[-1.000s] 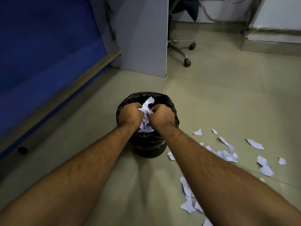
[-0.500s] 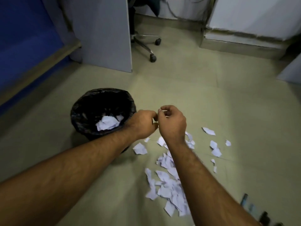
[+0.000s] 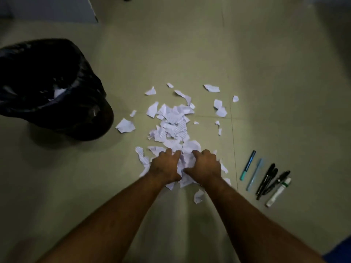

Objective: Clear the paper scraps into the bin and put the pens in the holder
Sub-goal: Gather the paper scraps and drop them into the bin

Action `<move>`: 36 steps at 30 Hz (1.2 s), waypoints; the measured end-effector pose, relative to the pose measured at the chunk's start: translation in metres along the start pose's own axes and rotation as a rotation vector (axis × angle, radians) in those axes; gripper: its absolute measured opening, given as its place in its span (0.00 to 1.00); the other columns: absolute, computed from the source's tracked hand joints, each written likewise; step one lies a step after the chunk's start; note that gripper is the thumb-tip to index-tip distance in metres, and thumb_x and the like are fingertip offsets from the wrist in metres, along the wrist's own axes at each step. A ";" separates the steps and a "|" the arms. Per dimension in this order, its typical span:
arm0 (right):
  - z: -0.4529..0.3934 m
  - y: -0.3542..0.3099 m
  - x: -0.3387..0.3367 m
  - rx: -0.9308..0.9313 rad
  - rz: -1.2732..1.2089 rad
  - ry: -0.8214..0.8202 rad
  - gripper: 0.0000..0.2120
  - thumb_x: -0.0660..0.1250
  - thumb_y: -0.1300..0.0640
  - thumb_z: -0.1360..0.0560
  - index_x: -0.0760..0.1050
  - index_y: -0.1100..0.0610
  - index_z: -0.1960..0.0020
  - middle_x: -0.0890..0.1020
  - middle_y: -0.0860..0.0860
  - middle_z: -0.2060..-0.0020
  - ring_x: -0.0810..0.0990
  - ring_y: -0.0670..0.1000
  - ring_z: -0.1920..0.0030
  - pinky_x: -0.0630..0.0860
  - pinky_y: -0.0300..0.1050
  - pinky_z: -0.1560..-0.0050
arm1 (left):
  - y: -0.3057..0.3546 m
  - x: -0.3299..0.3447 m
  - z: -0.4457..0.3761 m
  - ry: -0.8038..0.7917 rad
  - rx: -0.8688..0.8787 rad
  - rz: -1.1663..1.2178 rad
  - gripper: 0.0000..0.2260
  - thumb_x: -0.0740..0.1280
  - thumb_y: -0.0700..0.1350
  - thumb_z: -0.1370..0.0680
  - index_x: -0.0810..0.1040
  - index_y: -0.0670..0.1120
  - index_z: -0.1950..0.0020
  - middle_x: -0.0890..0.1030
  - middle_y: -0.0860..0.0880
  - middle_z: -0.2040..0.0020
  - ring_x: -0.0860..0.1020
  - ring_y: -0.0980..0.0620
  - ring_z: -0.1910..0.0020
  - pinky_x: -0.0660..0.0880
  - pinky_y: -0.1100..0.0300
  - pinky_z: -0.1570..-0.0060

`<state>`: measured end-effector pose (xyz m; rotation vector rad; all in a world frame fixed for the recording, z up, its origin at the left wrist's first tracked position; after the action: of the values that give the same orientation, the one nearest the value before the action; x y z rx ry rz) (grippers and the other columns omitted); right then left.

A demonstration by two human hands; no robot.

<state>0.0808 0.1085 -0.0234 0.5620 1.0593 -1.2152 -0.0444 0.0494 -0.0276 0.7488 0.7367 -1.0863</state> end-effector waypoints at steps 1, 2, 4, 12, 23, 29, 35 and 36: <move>0.004 0.002 0.005 -0.012 0.008 0.018 0.36 0.69 0.32 0.35 0.69 0.47 0.32 0.76 0.55 0.40 0.76 0.58 0.41 0.75 0.51 0.44 | 0.002 0.007 0.001 0.007 -0.009 -0.036 0.42 0.72 0.62 0.31 0.55 0.54 0.23 0.65 0.44 0.27 0.70 0.41 0.33 0.74 0.49 0.43; 0.006 0.000 0.007 -0.027 0.010 0.042 0.37 0.70 0.34 0.34 0.68 0.47 0.30 0.75 0.55 0.39 0.75 0.58 0.40 0.75 0.51 0.45 | 0.003 0.009 0.000 0.023 -0.019 -0.072 0.43 0.72 0.62 0.31 0.54 0.55 0.22 0.64 0.44 0.26 0.70 0.42 0.33 0.75 0.49 0.44; 0.006 -0.003 0.010 -0.047 0.007 0.084 0.35 0.71 0.38 0.31 0.66 0.48 0.28 0.73 0.56 0.36 0.74 0.58 0.39 0.75 0.51 0.46 | 0.005 0.012 -0.003 0.046 -0.047 -0.122 0.39 0.72 0.58 0.28 0.56 0.55 0.23 0.65 0.45 0.27 0.70 0.42 0.34 0.75 0.50 0.45; -0.005 -0.014 0.013 -0.146 -0.318 0.106 0.15 0.62 0.52 0.24 0.81 0.58 0.45 0.81 0.60 0.50 0.81 0.61 0.50 0.74 0.49 0.50 | 0.005 0.005 -0.010 0.234 -0.080 0.098 0.11 0.65 0.45 0.21 0.77 0.49 0.39 0.78 0.45 0.41 0.77 0.45 0.43 0.73 0.56 0.45; -0.020 -0.011 -0.033 0.142 -0.872 0.222 0.06 0.71 0.61 0.27 0.84 0.58 0.52 0.86 0.55 0.54 0.84 0.55 0.53 0.73 0.38 0.55 | -0.051 -0.061 0.010 0.461 -0.353 0.565 0.10 0.66 0.35 0.25 0.84 0.44 0.50 0.84 0.43 0.49 0.81 0.42 0.50 0.74 0.60 0.53; -0.019 -0.096 -0.115 0.052 -1.112 0.272 0.05 0.70 0.59 0.29 0.83 0.51 0.61 0.85 0.50 0.65 0.84 0.56 0.61 0.82 0.53 0.55 | -0.079 -0.180 0.047 0.653 -0.282 0.583 0.08 0.67 0.36 0.29 0.84 0.46 0.56 0.85 0.44 0.56 0.81 0.44 0.55 0.73 0.60 0.58; -0.010 -0.220 -0.198 -0.125 -1.243 0.358 0.04 0.71 0.54 0.29 0.82 0.50 0.63 0.84 0.49 0.68 0.84 0.53 0.64 0.82 0.50 0.59 | -0.135 -0.307 0.109 0.912 -0.245 0.485 0.05 0.68 0.38 0.28 0.84 0.43 0.58 0.84 0.43 0.60 0.81 0.45 0.58 0.76 0.57 0.58; -0.007 -0.244 -0.210 -0.157 -1.238 0.368 0.04 0.71 0.55 0.29 0.83 0.53 0.61 0.85 0.50 0.66 0.83 0.53 0.63 0.80 0.46 0.59 | -0.152 -0.323 0.120 0.955 -0.260 0.484 0.05 0.68 0.40 0.27 0.84 0.44 0.59 0.84 0.43 0.60 0.81 0.45 0.59 0.77 0.56 0.58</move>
<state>-0.1471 0.1403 0.2018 -0.0809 1.9143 -2.0926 -0.2637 0.0661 0.2785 1.1480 1.3721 -0.1313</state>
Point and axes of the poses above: each hand's wrist, its own z-axis away from the middle knuckle, its own x-axis out of the palm, y = z × x, the point moved 8 cm from there along -z, towards the middle knuckle
